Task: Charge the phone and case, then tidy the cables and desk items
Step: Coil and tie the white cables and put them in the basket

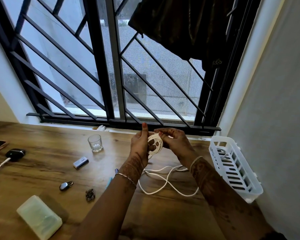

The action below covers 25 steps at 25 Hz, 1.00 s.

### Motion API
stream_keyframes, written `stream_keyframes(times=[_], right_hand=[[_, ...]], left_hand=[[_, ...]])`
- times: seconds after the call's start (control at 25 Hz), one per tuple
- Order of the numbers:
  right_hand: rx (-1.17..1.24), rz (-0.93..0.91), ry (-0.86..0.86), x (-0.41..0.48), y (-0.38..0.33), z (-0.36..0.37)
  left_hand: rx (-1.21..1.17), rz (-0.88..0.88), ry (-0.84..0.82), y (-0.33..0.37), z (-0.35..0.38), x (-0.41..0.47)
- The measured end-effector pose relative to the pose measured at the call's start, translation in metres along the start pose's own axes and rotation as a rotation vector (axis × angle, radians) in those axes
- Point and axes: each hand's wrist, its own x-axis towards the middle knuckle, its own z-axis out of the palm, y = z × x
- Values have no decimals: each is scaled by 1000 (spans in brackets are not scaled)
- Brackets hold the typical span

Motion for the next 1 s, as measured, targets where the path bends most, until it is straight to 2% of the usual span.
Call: stream_keyframes(times=[0.08,0.24,0.48,0.64,0.76,0.84,1.0], right_hand=[[7,55,20,2,-1,-2],[-63,60,-6,-5,-3,2],[-494,-99,-106,-12,-1,7],[-676,-162,111,-12,5,18],[-715,-113,171,-10,6,18],[-813,-90,158,-9,7,14],[-958,-61,129,-8,7,10]], left_hand=[[52,12,-1,-1,0,-1],[125,27,156,1,0,2],[24,-29,204,2,-4,6],[82,-16,93,-2,2,4],[248,62,-7,-10,4,0],[454,152,-73,-14,1,-1],[883,466,-49,-19,-9,3]])
